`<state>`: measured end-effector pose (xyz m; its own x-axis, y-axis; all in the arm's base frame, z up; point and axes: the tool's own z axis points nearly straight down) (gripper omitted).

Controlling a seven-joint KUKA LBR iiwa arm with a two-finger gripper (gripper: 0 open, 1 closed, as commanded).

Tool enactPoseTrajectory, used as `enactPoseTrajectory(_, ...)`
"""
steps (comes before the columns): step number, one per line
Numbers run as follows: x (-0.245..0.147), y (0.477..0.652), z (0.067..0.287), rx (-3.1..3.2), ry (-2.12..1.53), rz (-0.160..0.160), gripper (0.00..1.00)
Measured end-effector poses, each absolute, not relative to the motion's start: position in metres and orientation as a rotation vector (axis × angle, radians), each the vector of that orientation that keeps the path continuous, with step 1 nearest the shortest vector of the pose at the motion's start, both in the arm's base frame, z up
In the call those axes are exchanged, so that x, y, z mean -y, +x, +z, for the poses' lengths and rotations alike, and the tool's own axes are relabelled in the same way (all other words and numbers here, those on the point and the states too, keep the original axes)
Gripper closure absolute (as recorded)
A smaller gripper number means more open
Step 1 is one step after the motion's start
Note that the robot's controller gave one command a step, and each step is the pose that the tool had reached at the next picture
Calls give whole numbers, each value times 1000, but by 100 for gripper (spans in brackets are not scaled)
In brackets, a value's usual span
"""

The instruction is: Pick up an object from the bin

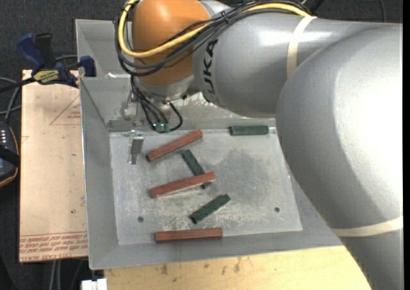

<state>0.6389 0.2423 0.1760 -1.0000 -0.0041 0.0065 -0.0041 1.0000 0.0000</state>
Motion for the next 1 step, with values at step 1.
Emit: enactPoseTrajectory(1, -241, 641, 181, 3143, 1, -3, 0)
